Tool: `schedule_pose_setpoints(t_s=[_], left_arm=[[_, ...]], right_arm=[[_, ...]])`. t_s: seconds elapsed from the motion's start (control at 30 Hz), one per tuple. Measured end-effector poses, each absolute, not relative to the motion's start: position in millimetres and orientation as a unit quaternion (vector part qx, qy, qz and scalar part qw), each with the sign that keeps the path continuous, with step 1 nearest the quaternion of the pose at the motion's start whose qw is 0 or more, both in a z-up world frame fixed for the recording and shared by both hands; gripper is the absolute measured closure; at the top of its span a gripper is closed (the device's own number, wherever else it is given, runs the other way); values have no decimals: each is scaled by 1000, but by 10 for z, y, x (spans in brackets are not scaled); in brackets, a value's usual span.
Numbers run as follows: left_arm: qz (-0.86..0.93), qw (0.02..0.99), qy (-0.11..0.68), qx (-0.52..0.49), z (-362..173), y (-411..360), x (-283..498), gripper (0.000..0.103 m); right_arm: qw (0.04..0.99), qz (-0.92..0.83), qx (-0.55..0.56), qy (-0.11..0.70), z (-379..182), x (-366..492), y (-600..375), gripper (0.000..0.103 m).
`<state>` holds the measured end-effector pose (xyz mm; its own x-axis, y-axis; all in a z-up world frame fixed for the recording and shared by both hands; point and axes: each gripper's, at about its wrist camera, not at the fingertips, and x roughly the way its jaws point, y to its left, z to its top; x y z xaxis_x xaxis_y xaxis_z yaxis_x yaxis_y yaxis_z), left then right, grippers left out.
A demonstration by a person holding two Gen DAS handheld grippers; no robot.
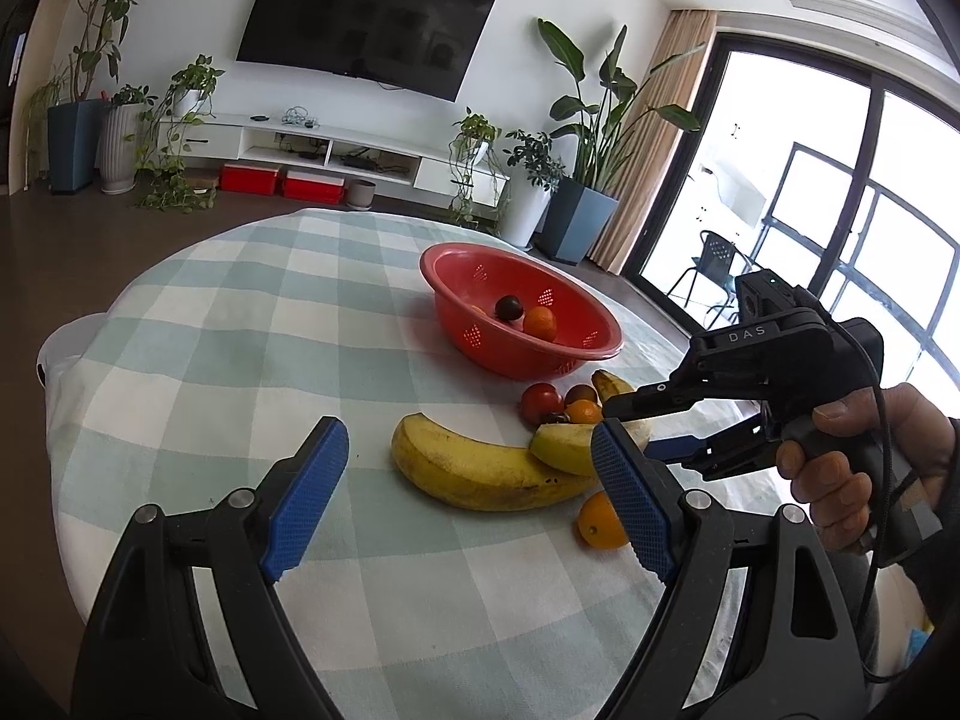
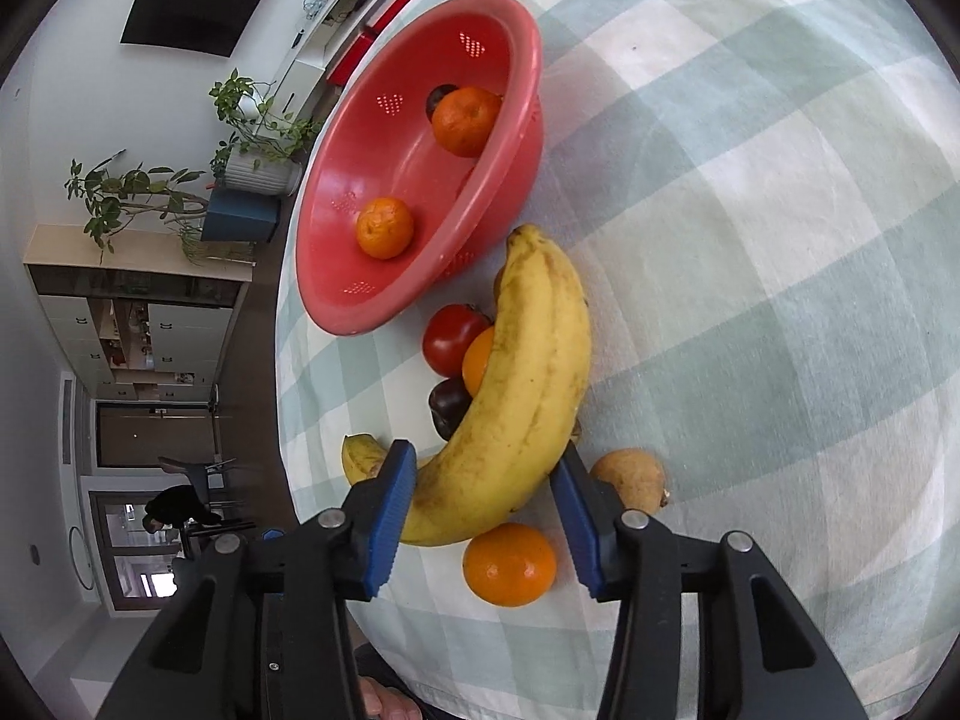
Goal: Organize fruits
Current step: 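Lower the right tool onto the curved banana and close on it, then lift the banana with the right tool while the left tool grasps the orange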
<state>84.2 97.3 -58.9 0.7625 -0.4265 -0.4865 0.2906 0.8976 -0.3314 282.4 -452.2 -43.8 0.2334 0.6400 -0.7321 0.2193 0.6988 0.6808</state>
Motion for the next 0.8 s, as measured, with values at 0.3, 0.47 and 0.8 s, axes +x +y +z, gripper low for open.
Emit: schedule_pose_setpoints(t_s=[0.3,0.47,0.8], left_arm=[[-194,928,293,-120,-644,962,885,20],[-194,928,295,-120,-665,952,902,20],[-196,926,297,-124,-696,963,923,20]], right_arm=[[704,176,371,579,-378,2765,-4620,66],[702,188,380,572,-399,2733,-4633,68],[710,210,371,560,-328,2647,-4578,71]])
